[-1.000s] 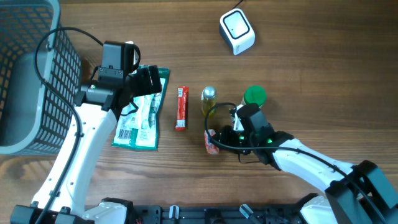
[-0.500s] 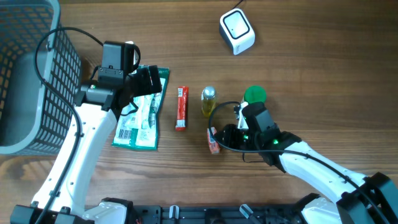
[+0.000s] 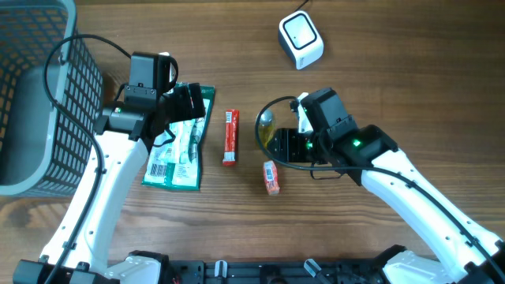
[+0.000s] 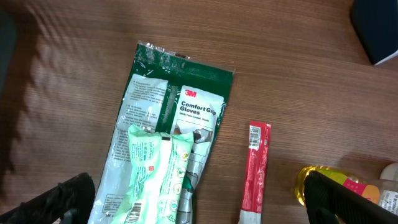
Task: Scan the item barcode
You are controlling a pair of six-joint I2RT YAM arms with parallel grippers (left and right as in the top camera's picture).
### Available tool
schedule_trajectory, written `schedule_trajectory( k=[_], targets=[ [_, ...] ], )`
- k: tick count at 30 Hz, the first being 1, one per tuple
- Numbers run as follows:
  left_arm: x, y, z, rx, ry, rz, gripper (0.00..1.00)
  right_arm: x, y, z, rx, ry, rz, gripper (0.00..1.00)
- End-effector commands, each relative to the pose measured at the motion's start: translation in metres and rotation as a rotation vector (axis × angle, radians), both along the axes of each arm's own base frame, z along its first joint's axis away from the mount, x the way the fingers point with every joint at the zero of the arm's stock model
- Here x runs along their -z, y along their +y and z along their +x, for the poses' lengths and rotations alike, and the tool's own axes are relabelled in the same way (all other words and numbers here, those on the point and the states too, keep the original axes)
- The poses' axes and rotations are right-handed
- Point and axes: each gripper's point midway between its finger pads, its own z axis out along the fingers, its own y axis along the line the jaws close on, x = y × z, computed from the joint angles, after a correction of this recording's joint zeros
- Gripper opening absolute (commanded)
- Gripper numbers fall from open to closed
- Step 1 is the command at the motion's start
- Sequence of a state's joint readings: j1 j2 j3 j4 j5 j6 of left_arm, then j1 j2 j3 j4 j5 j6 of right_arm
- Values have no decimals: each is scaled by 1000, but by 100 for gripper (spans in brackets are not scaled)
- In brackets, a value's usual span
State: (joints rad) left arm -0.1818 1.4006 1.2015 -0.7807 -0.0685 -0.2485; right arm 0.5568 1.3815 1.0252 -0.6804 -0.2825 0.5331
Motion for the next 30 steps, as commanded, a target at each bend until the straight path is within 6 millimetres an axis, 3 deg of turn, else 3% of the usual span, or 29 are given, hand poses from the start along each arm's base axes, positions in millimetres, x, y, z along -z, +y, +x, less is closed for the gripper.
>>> schedule_trajectory(
  k=[1, 3, 14, 22, 23, 26, 30],
  targets=[
    [-1, 1, 1, -2, -2, -6, 100, 9, -4, -7, -31, -20, -111, 90],
    [-1, 1, 1, -2, -2, -6, 100, 18, 0, -13, -51, -20, -163, 99],
    [-1, 1, 1, -2, -2, -6, 100, 61, 19, -41, -89, -54, -413, 100],
    [-1, 1, 1, -2, -2, -6, 100, 96, 26, -40, -118, -15, -474, 100],
    [-1, 1, 1, -2, -2, -6, 100, 100, 25, -41, -120, -8, -481, 98],
    [-1, 1, 1, -2, -2, -6, 99, 104, 25, -41, -121, 1, -491, 64],
    [-1, 1, 1, -2, -2, -6, 100, 105, 25, -41, -122, 2, -492, 41]
  ],
)
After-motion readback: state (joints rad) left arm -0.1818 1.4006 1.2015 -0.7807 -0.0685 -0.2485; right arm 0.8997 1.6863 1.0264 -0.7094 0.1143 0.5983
